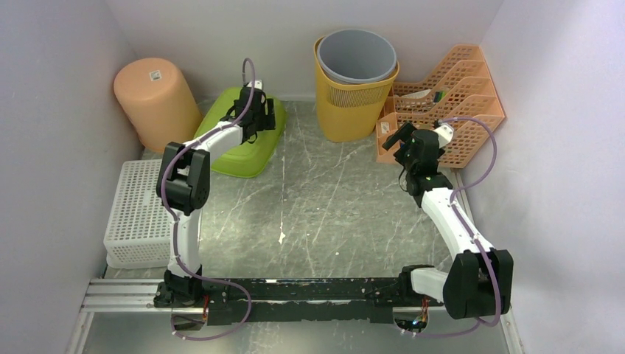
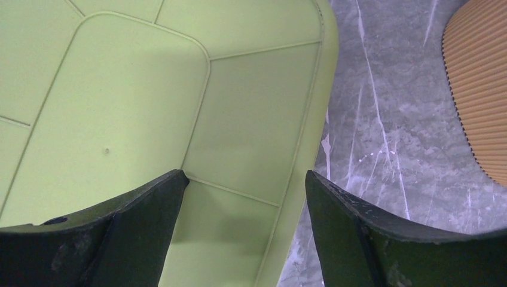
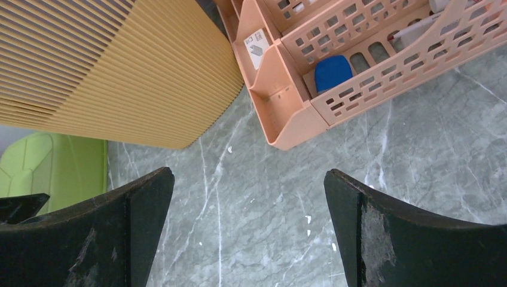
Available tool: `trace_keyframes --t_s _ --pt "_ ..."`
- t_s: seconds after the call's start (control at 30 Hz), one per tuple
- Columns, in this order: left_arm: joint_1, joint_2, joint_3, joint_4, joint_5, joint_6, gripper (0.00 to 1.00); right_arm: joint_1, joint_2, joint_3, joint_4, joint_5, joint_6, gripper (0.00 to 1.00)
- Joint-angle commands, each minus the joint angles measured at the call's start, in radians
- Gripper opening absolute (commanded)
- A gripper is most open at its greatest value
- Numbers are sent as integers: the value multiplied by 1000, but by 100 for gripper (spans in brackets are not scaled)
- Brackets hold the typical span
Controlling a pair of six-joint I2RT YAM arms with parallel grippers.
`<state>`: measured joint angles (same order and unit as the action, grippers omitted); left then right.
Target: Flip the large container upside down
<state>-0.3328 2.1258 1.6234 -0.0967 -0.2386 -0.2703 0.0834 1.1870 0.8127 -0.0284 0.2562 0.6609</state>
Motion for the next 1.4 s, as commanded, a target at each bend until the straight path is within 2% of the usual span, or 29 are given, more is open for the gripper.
trace_keyframes --t_s 0.0,0.17,0.2,0.4,0.53,0.9,1.17,1.37 --pt "34 -26 -49 -46 -23 61 88 -10 19 -11 28 -11 -3 100" --pt "6 -166 -83 -62 26 68 94 -10 23 9 7 2 -20 100" --pt "-4 -197 -82 -76 36 71 98 -10 22 11 4 5 -22 100" --pt "-67 -374 -93 -130 125 51 100 -9 43 71 -28 -18 -35 100" --pt "-94 -472 -125 -149 209 7 100 -9 84 177 -54 -67 -70 100" --pt "-190 -608 -342 -101 214 -26 99 -9 280 648 -107 -141 -68 98" --pt "-241 -668 -461 -67 200 -42 100 -9 460 870 -140 -212 -28 96" --pt "-251 -714 -529 -49 182 -41 99 -20 530 956 -159 -220 4 95"
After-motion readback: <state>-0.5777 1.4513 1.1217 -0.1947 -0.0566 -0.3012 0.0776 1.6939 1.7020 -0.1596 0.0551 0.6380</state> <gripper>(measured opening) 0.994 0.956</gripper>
